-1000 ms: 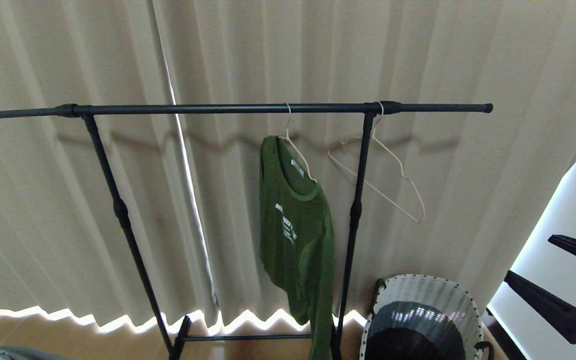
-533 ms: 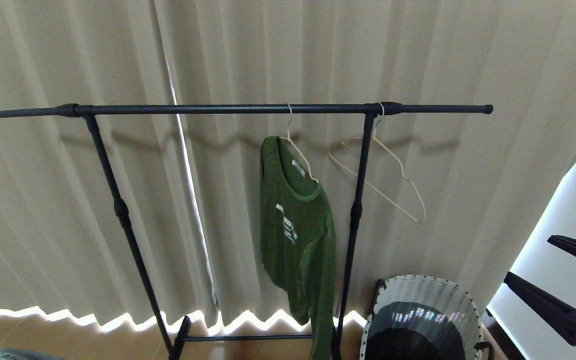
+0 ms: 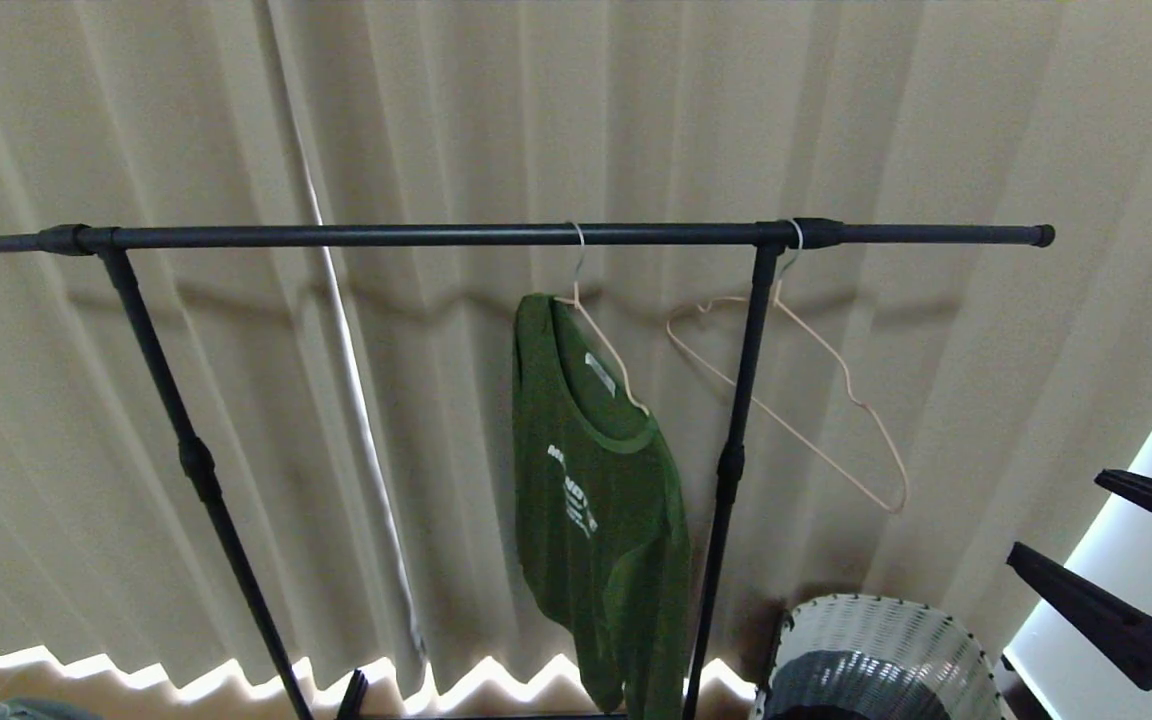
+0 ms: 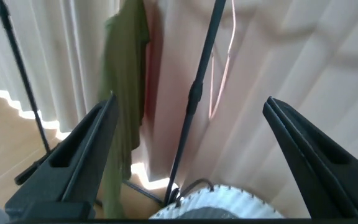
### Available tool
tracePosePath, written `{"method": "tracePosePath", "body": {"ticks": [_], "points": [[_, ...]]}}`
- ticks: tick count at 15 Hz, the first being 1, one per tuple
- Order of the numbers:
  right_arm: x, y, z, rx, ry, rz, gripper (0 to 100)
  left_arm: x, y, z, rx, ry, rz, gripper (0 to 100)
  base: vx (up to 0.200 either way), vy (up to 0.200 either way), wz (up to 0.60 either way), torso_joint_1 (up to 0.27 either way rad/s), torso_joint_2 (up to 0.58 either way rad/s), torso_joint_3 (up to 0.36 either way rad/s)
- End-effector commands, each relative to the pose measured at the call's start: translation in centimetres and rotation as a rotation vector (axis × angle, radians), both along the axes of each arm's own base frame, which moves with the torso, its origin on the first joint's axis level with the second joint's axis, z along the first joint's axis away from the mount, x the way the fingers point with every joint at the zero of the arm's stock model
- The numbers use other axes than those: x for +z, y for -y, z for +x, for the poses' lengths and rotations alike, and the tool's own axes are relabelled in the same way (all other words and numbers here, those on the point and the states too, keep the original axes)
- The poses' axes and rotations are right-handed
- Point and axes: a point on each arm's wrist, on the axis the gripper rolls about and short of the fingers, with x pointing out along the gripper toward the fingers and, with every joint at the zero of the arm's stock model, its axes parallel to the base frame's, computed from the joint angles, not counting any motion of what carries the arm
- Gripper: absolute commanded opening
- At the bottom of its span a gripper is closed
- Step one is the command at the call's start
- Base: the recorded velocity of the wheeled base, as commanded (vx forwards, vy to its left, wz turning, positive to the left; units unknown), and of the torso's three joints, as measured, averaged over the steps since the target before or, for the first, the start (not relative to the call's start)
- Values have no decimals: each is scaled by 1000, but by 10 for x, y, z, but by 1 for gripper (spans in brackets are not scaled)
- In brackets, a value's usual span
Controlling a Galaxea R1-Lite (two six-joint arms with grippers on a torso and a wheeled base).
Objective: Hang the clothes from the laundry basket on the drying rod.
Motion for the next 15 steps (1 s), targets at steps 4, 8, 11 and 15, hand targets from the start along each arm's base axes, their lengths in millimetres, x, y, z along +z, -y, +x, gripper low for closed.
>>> {"method": "tracePosePath", "body": {"ticks": [4, 8, 11, 15], "points": [[-1, 0, -1, 1, -4, -1, 100, -5, 0, 0, -2, -4, 24, 0, 100, 0, 0, 1, 4, 0], [-5, 0, -1, 1, -20, -5, 100, -9, 0, 0, -4, -19, 27, 0, 0, 0, 0, 0, 0, 0], [-9, -1, -4, 15, -29, -4, 100, -8, 0, 0, -5, -19, 27, 0, 0, 0, 0, 0, 0, 0], [-1, -1, 1, 8, -25, -12, 100, -8, 0, -2, 3, -2, 23, 0, 0, 0, 0, 0, 0, 0]]}}
